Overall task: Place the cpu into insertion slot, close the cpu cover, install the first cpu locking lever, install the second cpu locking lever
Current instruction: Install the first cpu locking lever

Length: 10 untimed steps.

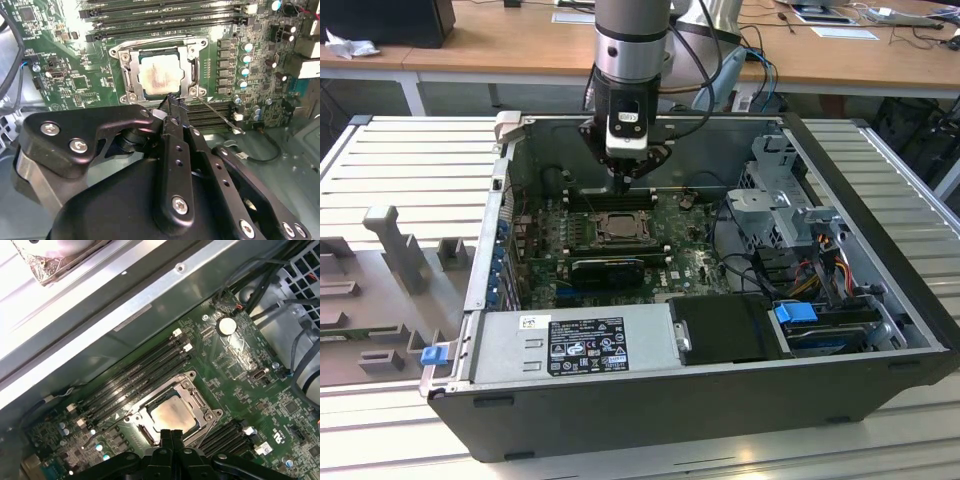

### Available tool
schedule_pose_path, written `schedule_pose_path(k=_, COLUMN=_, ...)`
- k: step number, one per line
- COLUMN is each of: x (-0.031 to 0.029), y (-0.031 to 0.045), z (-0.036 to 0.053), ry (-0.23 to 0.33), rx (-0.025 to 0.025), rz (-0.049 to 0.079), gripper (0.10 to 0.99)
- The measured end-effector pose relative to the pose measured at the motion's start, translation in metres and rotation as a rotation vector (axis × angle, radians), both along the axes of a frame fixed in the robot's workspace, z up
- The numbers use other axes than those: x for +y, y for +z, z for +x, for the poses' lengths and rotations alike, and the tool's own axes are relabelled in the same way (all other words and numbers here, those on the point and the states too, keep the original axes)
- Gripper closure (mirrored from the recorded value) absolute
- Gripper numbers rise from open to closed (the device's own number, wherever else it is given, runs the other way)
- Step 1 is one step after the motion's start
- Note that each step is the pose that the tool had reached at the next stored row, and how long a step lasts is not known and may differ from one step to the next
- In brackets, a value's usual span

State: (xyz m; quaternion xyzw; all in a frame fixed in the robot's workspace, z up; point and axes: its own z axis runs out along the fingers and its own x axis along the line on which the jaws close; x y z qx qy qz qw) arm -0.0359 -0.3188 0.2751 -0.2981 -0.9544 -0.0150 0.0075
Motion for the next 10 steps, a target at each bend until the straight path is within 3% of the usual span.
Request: schedule_pose_path(k=10, x=0.0, y=0.0, z=0.0, ry=0.081, rx=0.0, rz=0.0, gripper=0.98)
